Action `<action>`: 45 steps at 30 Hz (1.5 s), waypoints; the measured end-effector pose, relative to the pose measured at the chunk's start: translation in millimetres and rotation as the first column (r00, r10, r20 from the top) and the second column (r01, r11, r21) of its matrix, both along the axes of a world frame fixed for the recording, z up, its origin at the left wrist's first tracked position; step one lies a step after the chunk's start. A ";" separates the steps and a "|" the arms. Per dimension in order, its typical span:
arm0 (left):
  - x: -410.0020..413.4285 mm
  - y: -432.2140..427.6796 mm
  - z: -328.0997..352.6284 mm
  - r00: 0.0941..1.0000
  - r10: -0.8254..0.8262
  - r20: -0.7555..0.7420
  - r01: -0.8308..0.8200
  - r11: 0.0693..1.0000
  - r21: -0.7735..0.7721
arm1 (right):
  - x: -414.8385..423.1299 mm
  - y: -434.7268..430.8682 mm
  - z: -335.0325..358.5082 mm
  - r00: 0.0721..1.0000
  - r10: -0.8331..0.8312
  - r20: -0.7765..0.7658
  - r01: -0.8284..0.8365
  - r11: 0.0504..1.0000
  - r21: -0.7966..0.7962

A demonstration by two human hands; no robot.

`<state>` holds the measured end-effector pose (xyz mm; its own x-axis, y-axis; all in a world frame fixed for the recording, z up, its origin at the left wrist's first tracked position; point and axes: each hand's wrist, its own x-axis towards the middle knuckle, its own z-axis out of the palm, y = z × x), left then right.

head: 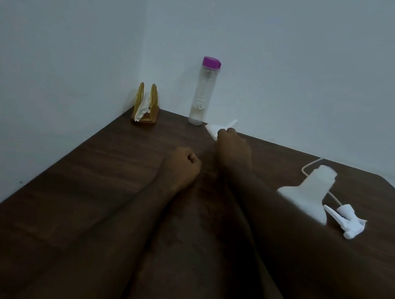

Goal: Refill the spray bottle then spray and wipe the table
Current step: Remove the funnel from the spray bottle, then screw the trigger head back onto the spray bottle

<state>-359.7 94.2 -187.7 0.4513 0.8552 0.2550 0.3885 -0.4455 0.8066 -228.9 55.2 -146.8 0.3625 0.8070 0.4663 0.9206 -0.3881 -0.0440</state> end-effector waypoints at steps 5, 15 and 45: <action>12.5 15.1 3.6 0.992 0.025 -0.125 -0.021 0.999 0.032 | 9.3 37.4 -4.4 0.992 0.065 0.105 -0.053 0.993 -0.108; 21.3 26.1 1.8 0.998 -0.053 -0.042 0.054 0.998 0.023 | 36.0 101.5 -17.2 0.992 -0.009 0.129 0.034 0.980 -0.195; 26.1 25.1 -0.6 0.999 -0.026 -0.044 0.031 0.992 0.120 | 25.2 62.8 -18.1 0.925 -0.174 -0.338 0.139 0.982 -0.124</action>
